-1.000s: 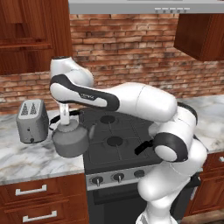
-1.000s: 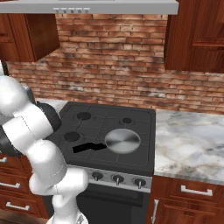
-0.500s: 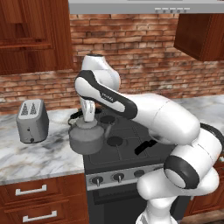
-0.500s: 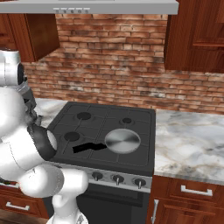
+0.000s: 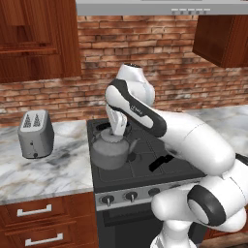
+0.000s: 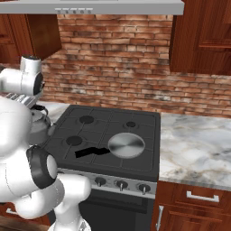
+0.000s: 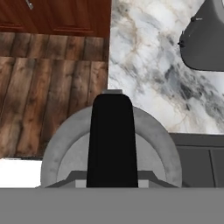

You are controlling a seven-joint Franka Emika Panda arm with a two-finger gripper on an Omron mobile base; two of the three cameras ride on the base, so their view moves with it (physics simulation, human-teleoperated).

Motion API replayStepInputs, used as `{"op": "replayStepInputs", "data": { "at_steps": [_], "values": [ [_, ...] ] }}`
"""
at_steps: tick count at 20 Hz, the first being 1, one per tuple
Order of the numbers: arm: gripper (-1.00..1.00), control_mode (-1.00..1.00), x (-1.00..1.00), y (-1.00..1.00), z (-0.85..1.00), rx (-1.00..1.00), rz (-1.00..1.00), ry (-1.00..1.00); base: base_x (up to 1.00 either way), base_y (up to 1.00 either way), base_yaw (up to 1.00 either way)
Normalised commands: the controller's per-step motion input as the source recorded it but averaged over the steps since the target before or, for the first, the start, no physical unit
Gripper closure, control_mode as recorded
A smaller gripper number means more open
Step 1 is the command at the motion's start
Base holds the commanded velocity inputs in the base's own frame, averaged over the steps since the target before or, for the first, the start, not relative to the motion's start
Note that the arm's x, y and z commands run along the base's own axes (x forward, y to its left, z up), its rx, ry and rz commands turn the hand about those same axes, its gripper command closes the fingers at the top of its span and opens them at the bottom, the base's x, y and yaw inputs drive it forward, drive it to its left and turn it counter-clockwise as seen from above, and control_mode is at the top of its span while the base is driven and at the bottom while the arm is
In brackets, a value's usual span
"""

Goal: Pick the kettle from the counter and place it on a stove burner. Then turn the burner on.

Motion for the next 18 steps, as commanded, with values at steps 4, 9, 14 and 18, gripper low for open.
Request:
{"op": "replayStepInputs", "data": {
  "at_steps": [4, 9, 14, 18],
  "values": [
    [1.0, -1.0, 0.44, -0.33, 0.0, 0.01, 0.0, 0.0, 0.0, 0.0, 0.0],
    [1.0, -1.0, 0.55, -0.26, 0.0, 0.0, 0.0, 0.0, 0.0, 0.0, 0.0],
    [1.0, -1.0, 0.45, -0.28, 0.0, 0.0, 0.0, 0.0, 0.0, 0.0, 0.0],
    [1.0, -1.0, 0.32, -0.33, 0.0, 0.0, 0.0, 0.0, 0.0, 0.0, 0.0]
  ]
}}
